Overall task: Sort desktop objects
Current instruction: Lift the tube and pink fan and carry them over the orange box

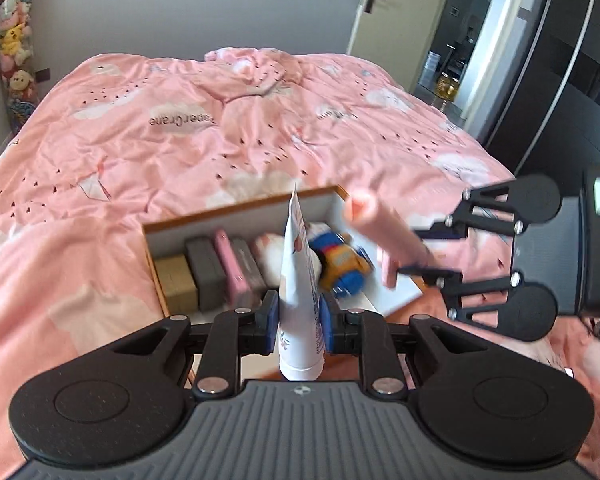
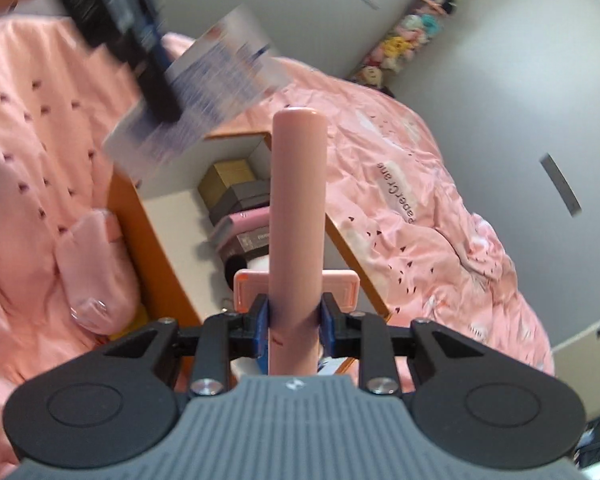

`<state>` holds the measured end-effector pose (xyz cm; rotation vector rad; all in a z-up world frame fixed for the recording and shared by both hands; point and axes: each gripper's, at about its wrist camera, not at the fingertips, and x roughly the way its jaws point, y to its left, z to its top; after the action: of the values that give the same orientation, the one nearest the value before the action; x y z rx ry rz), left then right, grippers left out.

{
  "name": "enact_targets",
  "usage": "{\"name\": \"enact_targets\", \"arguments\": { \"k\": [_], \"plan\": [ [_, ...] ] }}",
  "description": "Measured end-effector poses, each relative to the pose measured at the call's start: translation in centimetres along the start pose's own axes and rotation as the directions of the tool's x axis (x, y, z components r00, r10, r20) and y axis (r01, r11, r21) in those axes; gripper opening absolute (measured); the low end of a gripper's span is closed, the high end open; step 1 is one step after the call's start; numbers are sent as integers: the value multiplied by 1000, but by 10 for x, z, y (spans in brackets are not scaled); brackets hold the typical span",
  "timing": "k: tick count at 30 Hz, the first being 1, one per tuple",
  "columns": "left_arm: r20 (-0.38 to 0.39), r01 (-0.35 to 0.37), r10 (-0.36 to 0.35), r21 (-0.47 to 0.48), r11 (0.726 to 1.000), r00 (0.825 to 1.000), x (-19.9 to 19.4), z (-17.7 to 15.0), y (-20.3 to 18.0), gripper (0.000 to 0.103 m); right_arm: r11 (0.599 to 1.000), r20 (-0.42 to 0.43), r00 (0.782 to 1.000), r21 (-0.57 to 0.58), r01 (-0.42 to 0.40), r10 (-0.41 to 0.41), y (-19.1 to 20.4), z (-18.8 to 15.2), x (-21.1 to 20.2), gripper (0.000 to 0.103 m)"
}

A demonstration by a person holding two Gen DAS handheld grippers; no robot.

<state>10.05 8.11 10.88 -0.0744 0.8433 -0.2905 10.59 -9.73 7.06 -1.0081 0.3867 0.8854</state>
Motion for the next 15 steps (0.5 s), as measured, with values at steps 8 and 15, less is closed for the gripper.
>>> {"name": "enact_targets", "arguments": {
  "k": [8,15],
  "plan": [
    [1,-34,34,-43,998,999,42,15,26,24,975,-143,974,-115,-193,176,-4,7,54,29],
    [-52,-56,51,-103,993,997,80,6,48,24,902,-261,912,-214,-375,317,-3,12,88,29]
  ]
}}
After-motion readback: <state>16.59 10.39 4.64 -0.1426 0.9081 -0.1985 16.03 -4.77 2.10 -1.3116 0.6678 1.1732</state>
